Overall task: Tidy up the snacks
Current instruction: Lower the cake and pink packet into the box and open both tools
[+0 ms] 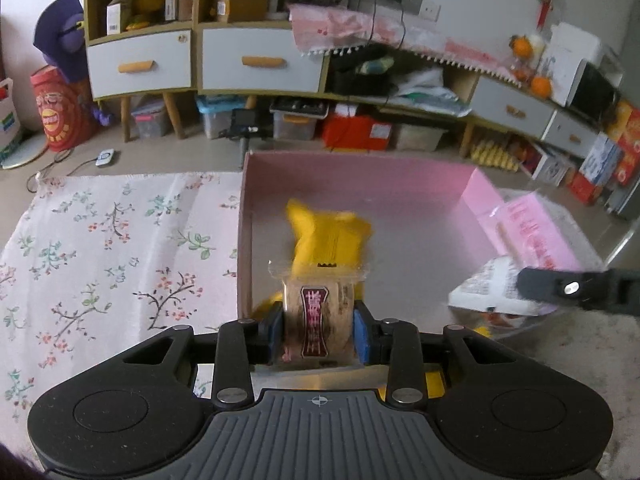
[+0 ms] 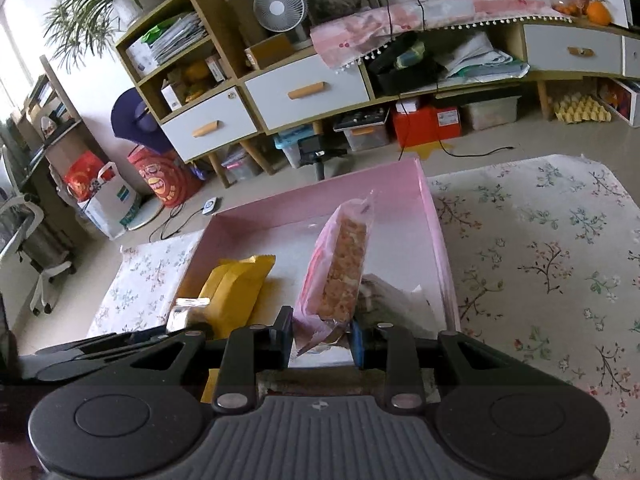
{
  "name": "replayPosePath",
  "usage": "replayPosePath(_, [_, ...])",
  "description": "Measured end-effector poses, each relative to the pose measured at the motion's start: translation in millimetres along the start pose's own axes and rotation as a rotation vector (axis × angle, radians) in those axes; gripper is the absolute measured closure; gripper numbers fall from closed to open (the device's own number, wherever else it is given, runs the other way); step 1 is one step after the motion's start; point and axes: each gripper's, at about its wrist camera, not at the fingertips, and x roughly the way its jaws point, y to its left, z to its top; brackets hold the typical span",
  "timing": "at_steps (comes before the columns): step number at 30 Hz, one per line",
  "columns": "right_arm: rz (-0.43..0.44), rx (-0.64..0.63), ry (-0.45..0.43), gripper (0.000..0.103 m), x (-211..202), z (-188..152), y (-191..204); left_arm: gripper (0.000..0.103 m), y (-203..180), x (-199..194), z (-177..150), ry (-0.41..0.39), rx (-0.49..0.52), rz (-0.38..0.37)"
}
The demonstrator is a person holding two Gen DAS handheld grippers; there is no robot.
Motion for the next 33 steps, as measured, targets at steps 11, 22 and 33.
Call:
replayPosePath(11, [0.062, 0.075, 0.000, 0.096, 5, 4, -9, 0.068, -10, 11, 2, 0.016, 0.061, -0.016])
replayPosePath(22, [0.072, 0.080, -0.013, 0.063, -3, 8, -5, 0.032, -13, -26, 7, -0.017, 0.070, -0.023])
replayPosePath(33, [0.015, 0.045, -0.023, 0.034, -25, 3, 1, 0.010, -13, -77, -7, -0.015, 0.089, 0.012])
